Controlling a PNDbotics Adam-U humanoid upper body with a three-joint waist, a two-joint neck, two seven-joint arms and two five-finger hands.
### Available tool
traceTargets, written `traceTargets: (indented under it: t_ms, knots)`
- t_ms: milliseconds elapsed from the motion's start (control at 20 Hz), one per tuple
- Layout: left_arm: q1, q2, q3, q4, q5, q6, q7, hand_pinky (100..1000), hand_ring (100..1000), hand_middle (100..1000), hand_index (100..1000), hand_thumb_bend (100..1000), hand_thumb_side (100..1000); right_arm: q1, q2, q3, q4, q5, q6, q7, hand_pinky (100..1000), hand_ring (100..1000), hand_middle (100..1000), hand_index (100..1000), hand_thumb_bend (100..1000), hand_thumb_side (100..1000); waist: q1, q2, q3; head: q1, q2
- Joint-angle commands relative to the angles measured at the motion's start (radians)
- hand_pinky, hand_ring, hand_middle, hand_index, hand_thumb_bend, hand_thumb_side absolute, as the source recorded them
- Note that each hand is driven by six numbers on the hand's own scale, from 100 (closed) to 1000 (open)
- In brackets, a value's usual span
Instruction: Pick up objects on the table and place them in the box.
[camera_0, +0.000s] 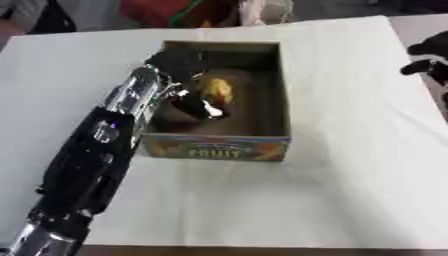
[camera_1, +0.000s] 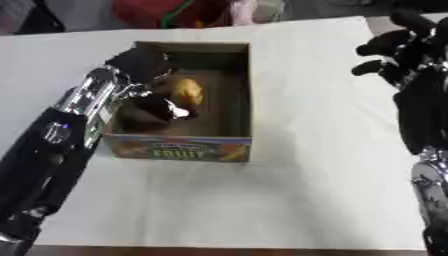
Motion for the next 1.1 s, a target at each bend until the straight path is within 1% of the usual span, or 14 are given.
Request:
traceTargets:
  t_ms: [50,100,150,200,300,350,400,450,500,600,700,850,1000,1100]
  knots:
    - [-0.012,0.02,0.032,-0.062,0.011,0.045,0.036,528,745,777,950,893,1000,-0.005,-0.012,-0.009,-0.02,0.006,-0.002,-0.004,562,668,585,822,100,937,-0.007,-0.018,0.001,-0.003,-0.007]
    - [-0.012,0.021,0.043,-0.081,0.023,0.059,0.05,523,736,768,937,784,1000,-0.004,-0.012,-0.01,-0.02,0.006,-0.002,-0.004,562,668,585,822,100,937,-0.007,-0.018,0.002,-0.004,-0.009]
    - [-0.013,0.024,0.057,-0.103,0.037,0.074,0.065,524,731,762,929,702,1000,-0.004,-0.012,-0.011,-0.02,0.006,-0.003,-0.005,562,667,585,822,100,936,-0.008,-0.018,0.003,-0.005,-0.011]
    - [-0.01,0.027,0.063,-0.126,0.051,0.089,0.08,524,731,762,929,702,1000,-0.004,-0.012,-0.011,-0.02,0.007,-0.003,-0.006,562,667,585,822,100,936,-0.008,-0.018,0.003,-0.006,-0.012]
    - [-0.023,0.031,0.089,-0.173,0.08,0.118,0.109,515,679,698,901,271,1000,0.0,-0.01,-0.016,-0.02,0.007,-0.005,-0.01,561,667,585,821,100,934,-0.015,-0.019,0.012,-0.024,-0.011]
    - [-0.027,0.031,0.11,-0.197,0.095,0.133,0.124,513,672,692,897,229,1000,0.001,-0.01,-0.02,-0.02,0.008,-0.008,-0.013,561,667,585,821,100,934,-0.018,-0.02,0.017,-0.035,-0.01]
    - [-0.026,0.031,0.131,-0.22,0.109,0.147,0.138,504,641,656,874,100,1000,0.003,-0.01,-0.023,-0.02,0.009,-0.01,-0.016,561,667,586,821,100,933,-0.022,-0.02,0.023,-0.046,-0.008]
    - [-0.019,0.029,0.151,-0.241,0.122,0.16,0.151,494,622,633,856,100,991,0.004,-0.01,-0.026,-0.02,0.009,-0.013,-0.02,561,666,586,820,100,932,-0.025,-0.02,0.028,-0.055,-0.007]
    - [-0.007,0.026,0.173,-0.263,0.136,0.174,0.165,450,568,580,813,100,970,0.005,-0.009,-0.03,-0.02,0.01,-0.016,-0.023,561,666,586,820,100,938,-0.027,-0.02,0.033,-0.06,-0.008]
    - [0.031,0.022,0.219,-0.309,0.164,0.202,0.193,389,508,520,757,100,958,0.007,-0.008,-0.039,-0.02,0.012,-0.021,-0.033,560,666,586,820,100,931,-0.029,-0.019,0.045,-0.07,-0.013]
    - [0.074,0.026,0.264,-0.355,0.192,0.23,0.221,374,499,508,733,100,953,0.011,-0.009,-0.047,-0.02,0.015,-0.024,-0.043,560,666,586,820,100,932,-0.029,-0.018,0.058,-0.08,-0.015]
    - [0.142,0.045,0.333,-0.423,0.234,0.272,0.263,380,505,512,730,100,943,0.016,-0.013,-0.055,-0.02,0.024,-0.029,-0.054,560,666,586,820,100,930,-0.03,-0.012,0.073,-0.093,-0.017]
    - [0.212,0.072,0.402,-0.493,0.277,0.315,0.306,410,521,527,737,100,943,0.018,-0.019,-0.061,-0.02,0.031,-0.038,-0.062,560,666,586,818,100,928,-0.035,-0.006,0.078,-0.103,-0.019]
    - [0.258,0.089,0.448,-0.539,0.305,0.343,0.334,433,534,537,742,138,941,0.02,-0.022,-0.064,-0.02,0.035,-0.043,-0.066,560,665,586,818,100,927,-0.039,-0.004,0.078,-0.102,-0.017]
